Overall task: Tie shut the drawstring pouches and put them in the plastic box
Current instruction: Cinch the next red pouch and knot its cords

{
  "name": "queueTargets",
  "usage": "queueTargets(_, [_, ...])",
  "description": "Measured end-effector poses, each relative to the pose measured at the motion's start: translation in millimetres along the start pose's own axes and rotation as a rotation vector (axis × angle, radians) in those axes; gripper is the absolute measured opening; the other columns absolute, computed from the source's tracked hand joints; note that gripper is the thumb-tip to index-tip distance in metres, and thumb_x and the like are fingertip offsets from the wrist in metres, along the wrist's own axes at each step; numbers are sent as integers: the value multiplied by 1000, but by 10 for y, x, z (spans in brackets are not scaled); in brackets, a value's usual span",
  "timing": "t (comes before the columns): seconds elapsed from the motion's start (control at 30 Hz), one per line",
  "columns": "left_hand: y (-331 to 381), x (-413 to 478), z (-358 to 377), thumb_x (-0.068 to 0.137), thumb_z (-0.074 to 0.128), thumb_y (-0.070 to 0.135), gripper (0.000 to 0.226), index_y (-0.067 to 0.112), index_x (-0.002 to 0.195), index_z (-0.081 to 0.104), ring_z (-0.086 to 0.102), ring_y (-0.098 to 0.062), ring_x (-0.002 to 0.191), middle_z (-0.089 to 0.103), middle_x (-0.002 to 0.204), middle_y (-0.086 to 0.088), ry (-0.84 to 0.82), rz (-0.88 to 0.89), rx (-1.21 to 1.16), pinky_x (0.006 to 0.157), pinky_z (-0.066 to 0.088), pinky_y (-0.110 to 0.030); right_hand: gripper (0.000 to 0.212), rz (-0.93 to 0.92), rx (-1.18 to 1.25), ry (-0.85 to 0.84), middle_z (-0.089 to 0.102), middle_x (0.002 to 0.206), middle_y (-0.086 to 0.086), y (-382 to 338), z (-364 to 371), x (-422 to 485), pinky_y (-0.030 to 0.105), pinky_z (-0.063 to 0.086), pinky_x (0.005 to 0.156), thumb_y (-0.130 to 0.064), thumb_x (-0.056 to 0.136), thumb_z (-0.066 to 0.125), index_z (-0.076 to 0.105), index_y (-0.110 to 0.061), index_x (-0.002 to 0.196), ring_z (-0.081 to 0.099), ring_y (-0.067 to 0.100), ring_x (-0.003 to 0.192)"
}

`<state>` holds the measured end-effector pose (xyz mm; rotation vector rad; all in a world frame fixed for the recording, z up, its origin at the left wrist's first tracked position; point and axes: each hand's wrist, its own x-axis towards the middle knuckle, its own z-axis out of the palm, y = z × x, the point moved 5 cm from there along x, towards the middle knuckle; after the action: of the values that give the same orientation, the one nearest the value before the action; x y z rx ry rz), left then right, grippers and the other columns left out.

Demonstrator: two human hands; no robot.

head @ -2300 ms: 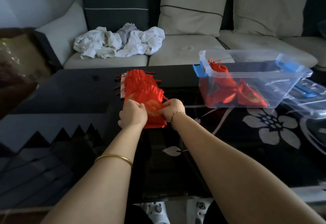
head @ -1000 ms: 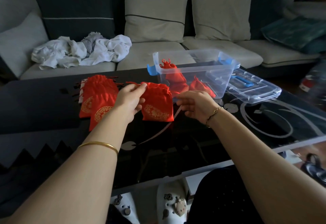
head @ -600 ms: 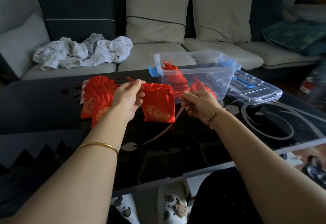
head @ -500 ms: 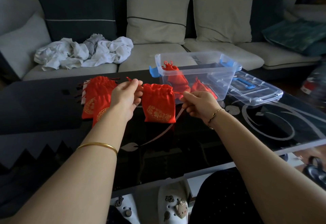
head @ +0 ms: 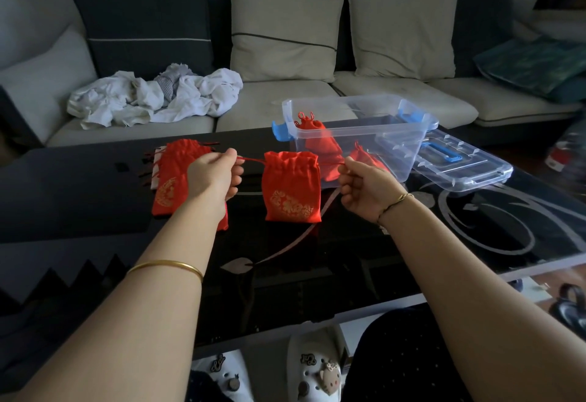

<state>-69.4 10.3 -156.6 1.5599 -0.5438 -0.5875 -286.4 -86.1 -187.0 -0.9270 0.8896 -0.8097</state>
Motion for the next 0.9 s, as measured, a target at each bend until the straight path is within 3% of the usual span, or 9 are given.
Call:
queueTargets(0.13, [41,7,-116,92,48,19,35,13,58,54,41,-16,51,49,58,-1,155,85,225,49,30,-26,32,9,108,78,42,47,-6,-38,-45,35,14,29,44,-26,95,49,51,-16,64,36,5,42])
queueTargets(0.23, [21,38,-207,89,47,14,32,13,57,51,32,-14,43,43,55,-1,229,-87,22,43,24,-25,35,42,321,178,38,37,-8,-94,-191,59,10,22,35,-23,96,45,47,-17,62,32,3,31])
queueTargets(0.33, [72,19,-157,91,46,17,31,15,60,50,28,-9,42,40,56,3,198,-181,-140,41,23,-22,35,22,365,280,39,42,-8,-112,-236,40,10,23,32,-24,95,46,48,-18,61,32,3,35])
queueTargets(0.43, [229,-56,-29,94,48,24,33,17,62,48,42,-7,52,49,63,5,48,-126,-317,50,33,-19,33,-158,275,326,41,38,-7,-249,-171,-2,14,25,38,-20,94,50,49,-15,60,33,4,29])
queueTargets(0.53, [443,-209,180,98,44,31,34,19,66,48,63,-10,85,68,88,4,-285,3,-373,70,43,-24,32,-372,117,305,46,50,-2,-479,-22,-149,21,27,42,-16,90,54,55,-13,58,36,7,37])
queueTargets(0.57, [503,-276,252,99,42,31,34,18,68,49,66,-12,86,71,89,2,-374,54,-337,72,44,-26,31,-434,39,282,47,53,-1,-548,58,-210,20,29,42,-16,89,55,57,-12,59,37,8,40])
queueTargets(0.67, [619,-415,408,98,46,27,29,16,74,59,67,-10,67,71,70,4,-490,213,-142,68,47,-23,30,-627,-213,216,53,54,-4,-707,318,-392,19,37,49,-18,89,56,60,-15,59,44,7,48])
queueTargets(0.77, [646,-467,506,92,58,14,14,13,81,66,60,-6,59,66,67,4,-554,293,-18,65,50,-19,29,-758,-434,193,58,59,-10,-784,496,-506,27,44,63,-20,89,56,60,-19,60,50,5,57])
queueTargets(0.9, [638,-502,563,82,68,7,11,18,85,69,55,-1,53,65,67,6,-597,352,121,62,47,-18,27,-836,-541,138,56,57,-10,-797,620,-570,23,40,58,-19,89,57,60,-16,62,44,0,50])
